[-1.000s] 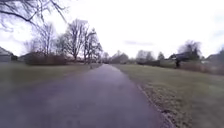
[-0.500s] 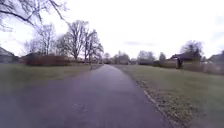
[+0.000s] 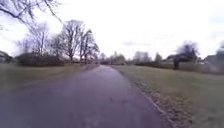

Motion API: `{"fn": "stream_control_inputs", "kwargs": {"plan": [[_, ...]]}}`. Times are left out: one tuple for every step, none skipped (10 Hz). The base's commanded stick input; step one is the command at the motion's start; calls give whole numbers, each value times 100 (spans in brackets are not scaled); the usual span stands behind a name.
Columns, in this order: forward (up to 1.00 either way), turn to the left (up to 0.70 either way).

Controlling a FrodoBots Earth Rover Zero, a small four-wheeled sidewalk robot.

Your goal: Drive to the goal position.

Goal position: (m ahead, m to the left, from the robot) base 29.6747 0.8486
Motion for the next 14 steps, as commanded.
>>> {"fn": "stream_control_inputs", "kwargs": {"plan": [[100,0],[100,0],[100,0],[100,0],[100,0],[100,0],[100,0],[100,0],[100,0],[100,0],[100,0],[100,0],[100,0],[100,0]]}}
